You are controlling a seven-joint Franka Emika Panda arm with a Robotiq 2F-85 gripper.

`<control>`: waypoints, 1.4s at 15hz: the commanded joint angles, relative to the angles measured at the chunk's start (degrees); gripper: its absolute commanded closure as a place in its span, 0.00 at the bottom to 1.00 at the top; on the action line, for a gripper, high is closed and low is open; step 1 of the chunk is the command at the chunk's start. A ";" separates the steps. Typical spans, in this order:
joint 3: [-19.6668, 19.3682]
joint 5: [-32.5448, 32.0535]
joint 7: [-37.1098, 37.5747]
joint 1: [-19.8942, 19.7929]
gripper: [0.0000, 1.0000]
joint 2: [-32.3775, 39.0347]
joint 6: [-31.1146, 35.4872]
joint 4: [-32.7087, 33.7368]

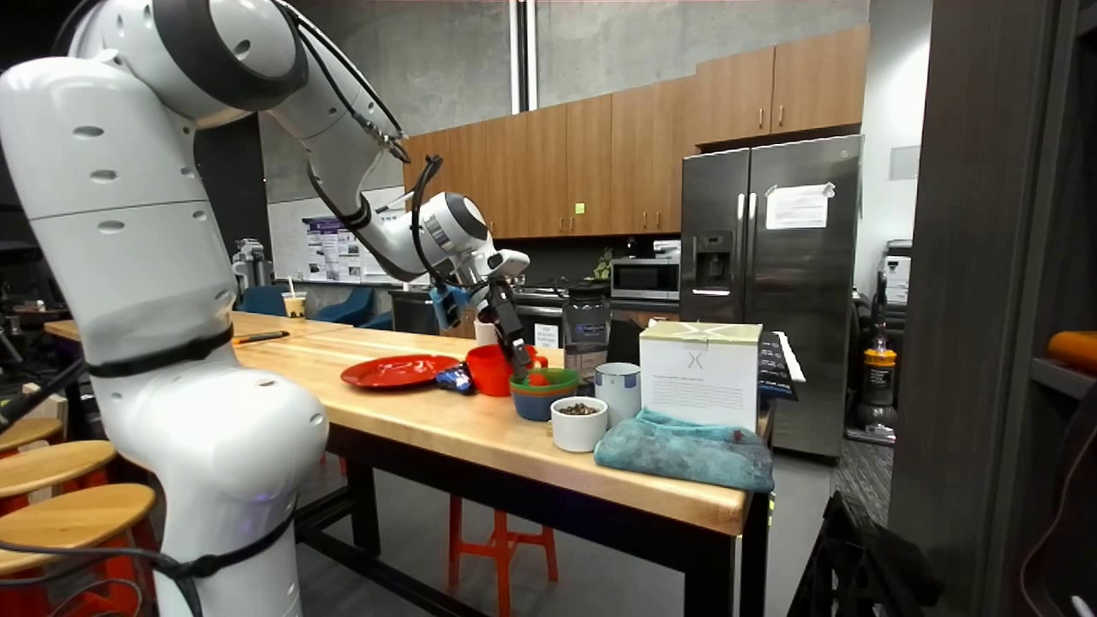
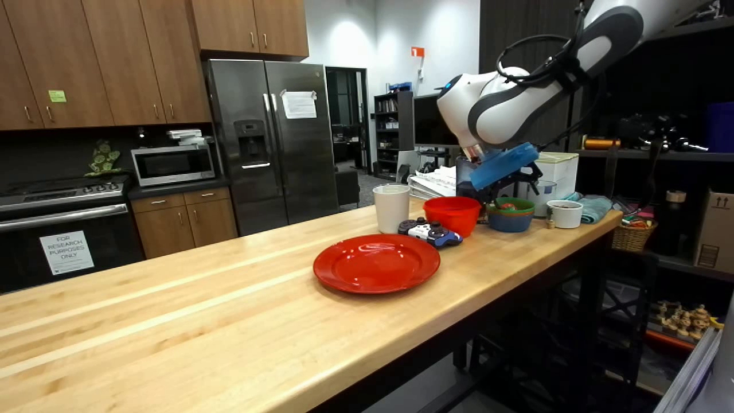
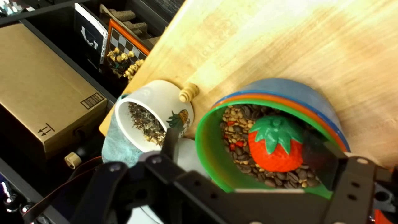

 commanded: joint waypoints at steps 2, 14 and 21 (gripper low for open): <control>-0.23 0.37 -1.59 -0.10 0.00 -0.03 -1.50 0.74; -0.65 -0.78 6.31 -1.35 0.00 0.08 10.47 -0.66; -0.43 -0.60 9.18 -1.19 0.00 0.12 14.42 -4.11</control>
